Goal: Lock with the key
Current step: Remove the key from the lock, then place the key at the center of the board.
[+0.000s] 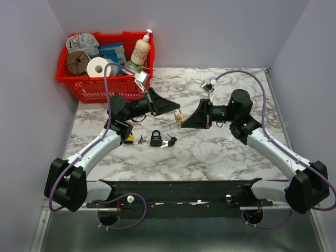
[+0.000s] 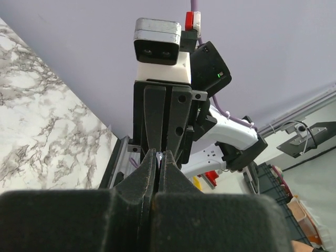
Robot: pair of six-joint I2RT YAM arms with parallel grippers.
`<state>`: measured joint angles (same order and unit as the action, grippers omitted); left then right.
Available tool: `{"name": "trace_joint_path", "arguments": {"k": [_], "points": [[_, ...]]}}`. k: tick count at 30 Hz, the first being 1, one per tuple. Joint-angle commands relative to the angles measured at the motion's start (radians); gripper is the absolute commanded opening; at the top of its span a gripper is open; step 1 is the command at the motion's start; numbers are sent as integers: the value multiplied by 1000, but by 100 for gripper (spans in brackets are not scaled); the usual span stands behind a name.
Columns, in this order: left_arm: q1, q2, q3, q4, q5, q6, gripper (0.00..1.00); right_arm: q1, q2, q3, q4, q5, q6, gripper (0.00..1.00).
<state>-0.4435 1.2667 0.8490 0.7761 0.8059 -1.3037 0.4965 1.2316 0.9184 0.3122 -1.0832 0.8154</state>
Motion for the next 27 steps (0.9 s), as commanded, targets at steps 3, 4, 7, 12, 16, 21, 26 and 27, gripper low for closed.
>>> {"name": "trace_joint_path", "arguments": {"k": [3, 4, 7, 12, 16, 21, 26, 27], "points": [[63, 54, 73, 75, -108, -22, 0, 37, -43, -90, 19, -24, 8, 1], [71, 62, 82, 77, -109, -23, 0, 40, -46, -99, 19, -23, 7, 1], [91, 83, 119, 84, -109, -23, 0, 45, -58, -124, 1, -23, 2, 1], [112, 57, 101, 19, -77, 30, 0, 5, -72, -156, -273, 115, -174, 1], [115, -27, 49, -196, -60, 219, 0, -42, -14, -167, -540, 388, -330, 1], [117, -105, -11, -408, -59, 383, 0, -49, 78, -176, -568, 600, -381, 1], [117, -130, -53, -417, -68, 383, 0, -67, 252, -118, -593, 606, -371, 1], [117, -128, -53, -414, -70, 382, 0, -68, 276, -109, -596, 605, -369, 1]]}}
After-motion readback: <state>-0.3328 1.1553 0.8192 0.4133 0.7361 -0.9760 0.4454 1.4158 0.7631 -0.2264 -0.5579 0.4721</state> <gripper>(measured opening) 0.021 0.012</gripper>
